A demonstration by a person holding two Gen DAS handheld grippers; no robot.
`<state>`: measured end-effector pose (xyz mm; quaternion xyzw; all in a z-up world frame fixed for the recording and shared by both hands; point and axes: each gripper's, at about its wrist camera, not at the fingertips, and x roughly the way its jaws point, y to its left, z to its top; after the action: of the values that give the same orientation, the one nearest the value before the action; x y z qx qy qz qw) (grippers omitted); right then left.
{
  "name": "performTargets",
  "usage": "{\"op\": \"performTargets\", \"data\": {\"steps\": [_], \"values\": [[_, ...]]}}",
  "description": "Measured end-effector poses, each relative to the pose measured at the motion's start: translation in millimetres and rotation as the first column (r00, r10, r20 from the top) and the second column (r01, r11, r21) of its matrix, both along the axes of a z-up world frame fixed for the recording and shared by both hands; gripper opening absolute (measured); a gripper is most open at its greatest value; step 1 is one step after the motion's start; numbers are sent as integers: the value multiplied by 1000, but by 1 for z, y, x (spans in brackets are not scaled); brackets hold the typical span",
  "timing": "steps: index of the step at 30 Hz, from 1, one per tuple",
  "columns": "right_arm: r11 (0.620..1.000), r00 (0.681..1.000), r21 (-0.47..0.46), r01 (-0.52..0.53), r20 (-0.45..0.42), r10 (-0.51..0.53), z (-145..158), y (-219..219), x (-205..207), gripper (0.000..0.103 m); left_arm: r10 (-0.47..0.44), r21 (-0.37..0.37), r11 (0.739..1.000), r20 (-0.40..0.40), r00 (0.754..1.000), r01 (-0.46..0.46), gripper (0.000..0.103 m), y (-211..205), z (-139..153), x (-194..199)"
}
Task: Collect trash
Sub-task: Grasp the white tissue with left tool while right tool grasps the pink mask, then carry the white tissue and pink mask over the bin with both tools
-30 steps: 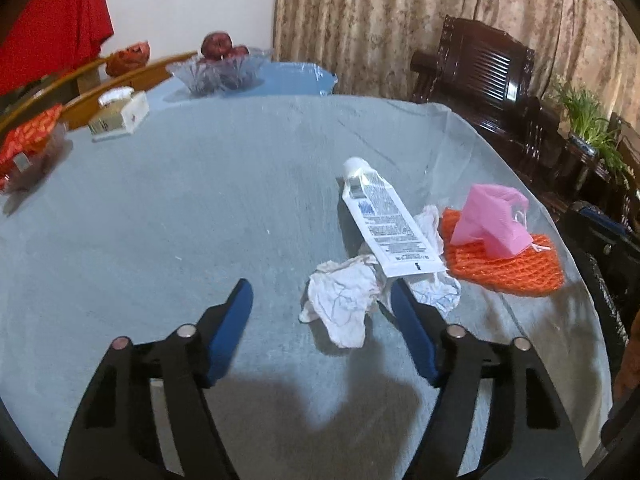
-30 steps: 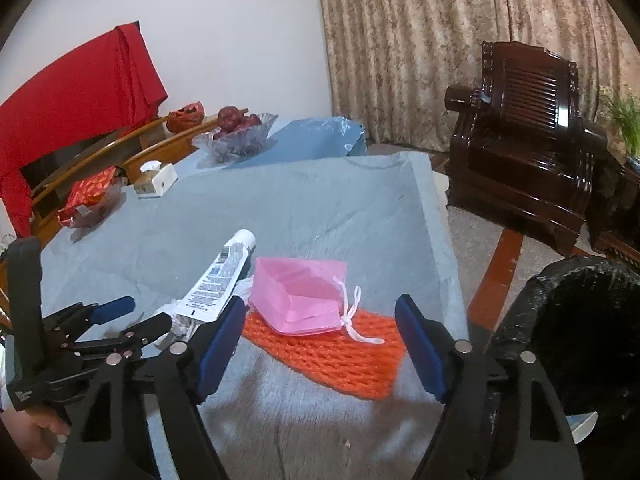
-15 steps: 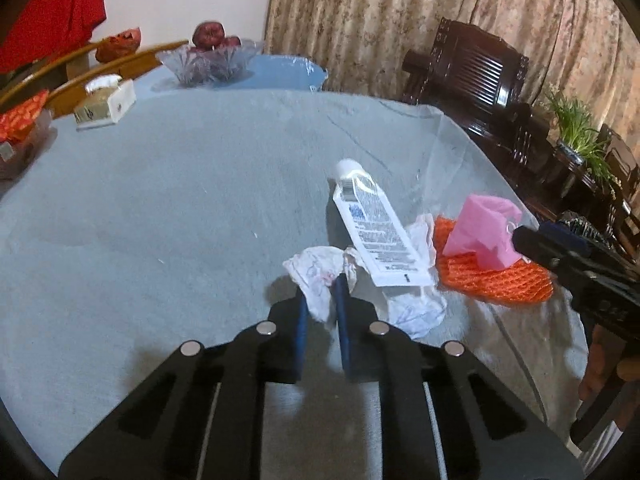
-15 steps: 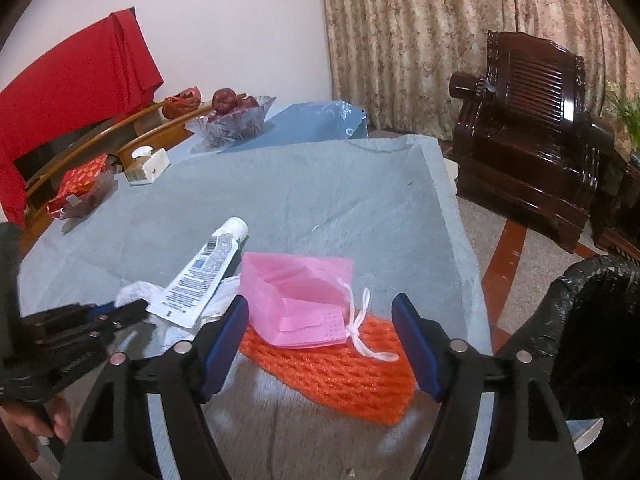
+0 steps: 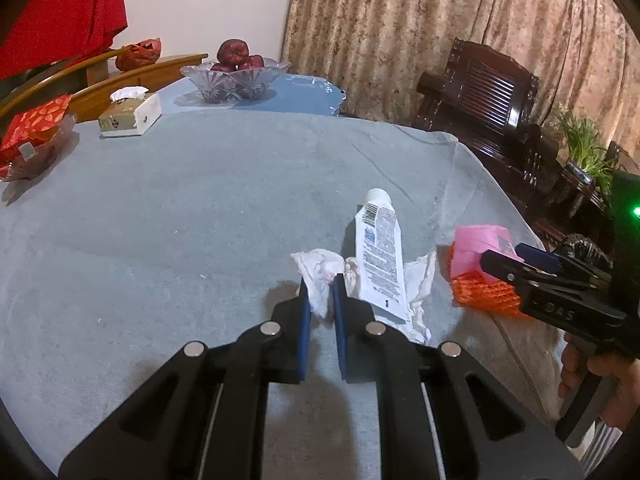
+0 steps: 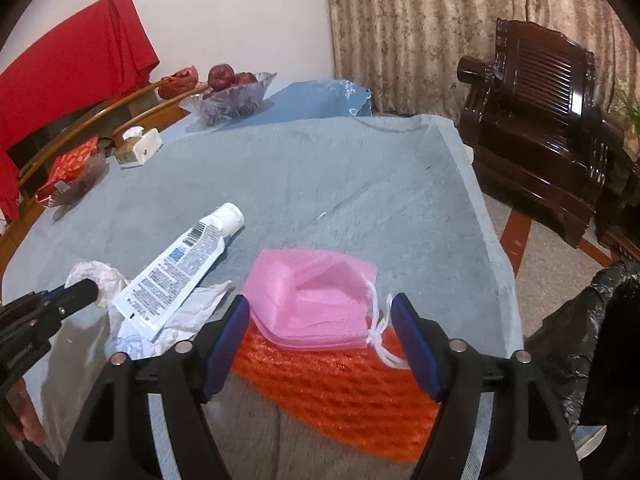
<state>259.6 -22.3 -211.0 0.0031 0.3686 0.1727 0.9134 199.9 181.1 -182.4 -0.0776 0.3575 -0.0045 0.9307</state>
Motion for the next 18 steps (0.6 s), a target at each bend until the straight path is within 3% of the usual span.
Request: {"op": "performTargets", "data": {"steps": [8, 12, 18], "values": [[999, 999, -6, -41, -7, 41, 0, 2, 5, 24, -46, -21, 999, 9, 999, 47, 6, -13, 2, 2], [998, 998, -8, -57, 5, 57, 4, 1, 1, 15, -80, -35, 996, 26, 996, 80, 5, -22, 7, 0], [998, 998, 18, -52, 42, 51, 19, -6, -7, 11, -106, -39, 993, 56, 993, 108, 5, -31, 19, -4]]}}
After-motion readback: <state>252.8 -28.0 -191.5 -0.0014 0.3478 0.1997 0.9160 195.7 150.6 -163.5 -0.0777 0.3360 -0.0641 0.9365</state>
